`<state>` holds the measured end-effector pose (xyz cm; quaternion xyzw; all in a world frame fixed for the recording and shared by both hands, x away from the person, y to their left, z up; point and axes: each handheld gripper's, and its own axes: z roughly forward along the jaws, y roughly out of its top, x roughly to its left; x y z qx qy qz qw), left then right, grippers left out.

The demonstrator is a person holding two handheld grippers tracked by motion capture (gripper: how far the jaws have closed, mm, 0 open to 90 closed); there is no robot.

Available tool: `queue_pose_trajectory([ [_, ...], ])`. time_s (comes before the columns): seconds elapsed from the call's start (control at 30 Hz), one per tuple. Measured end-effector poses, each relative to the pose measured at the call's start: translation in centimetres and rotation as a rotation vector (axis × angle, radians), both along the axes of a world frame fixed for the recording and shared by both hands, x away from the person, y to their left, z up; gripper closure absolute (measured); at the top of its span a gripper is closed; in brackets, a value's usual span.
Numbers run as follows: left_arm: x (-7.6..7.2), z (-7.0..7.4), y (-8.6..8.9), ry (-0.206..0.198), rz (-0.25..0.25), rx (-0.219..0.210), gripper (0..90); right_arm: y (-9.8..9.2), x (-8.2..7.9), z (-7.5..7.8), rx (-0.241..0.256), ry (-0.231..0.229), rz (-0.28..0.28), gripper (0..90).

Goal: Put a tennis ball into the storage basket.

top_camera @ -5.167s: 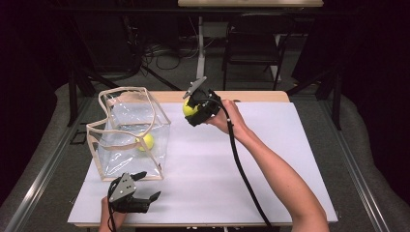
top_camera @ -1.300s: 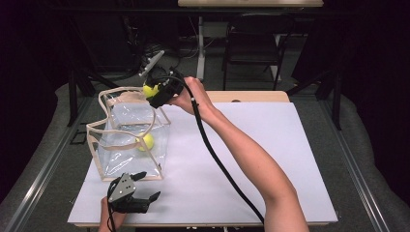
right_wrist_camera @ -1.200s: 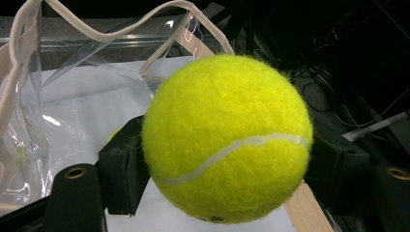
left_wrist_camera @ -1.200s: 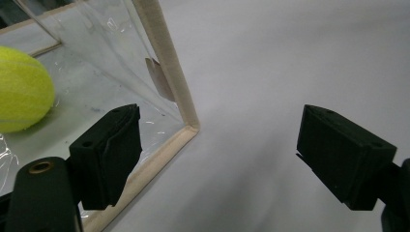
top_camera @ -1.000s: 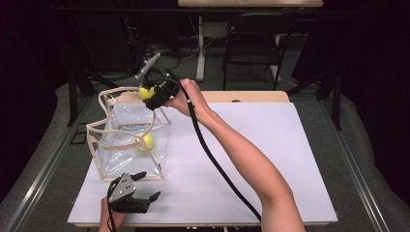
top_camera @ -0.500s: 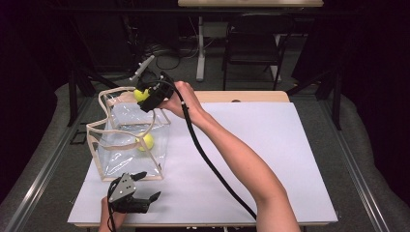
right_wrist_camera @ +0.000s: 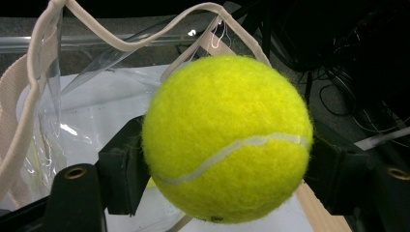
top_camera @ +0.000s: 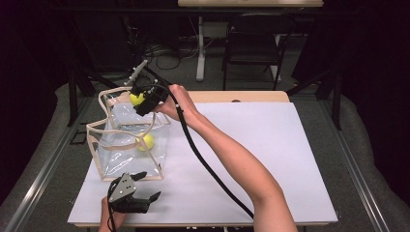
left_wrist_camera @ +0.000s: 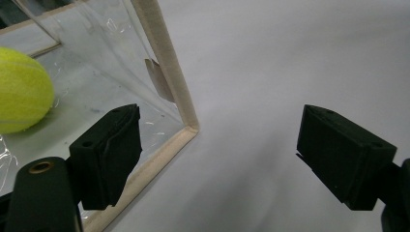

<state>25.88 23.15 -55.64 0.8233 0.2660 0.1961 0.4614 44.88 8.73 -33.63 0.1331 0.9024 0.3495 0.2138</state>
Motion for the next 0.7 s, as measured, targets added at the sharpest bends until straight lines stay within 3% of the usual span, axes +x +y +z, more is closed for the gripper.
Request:
queue_pose_trajectory([
  [0.7,0.0,0.0,0.0,0.000,-0.005,0.001,16.0,1.5,-0.1,-1.9,-0.045,0.043,0.024,26.0],
])
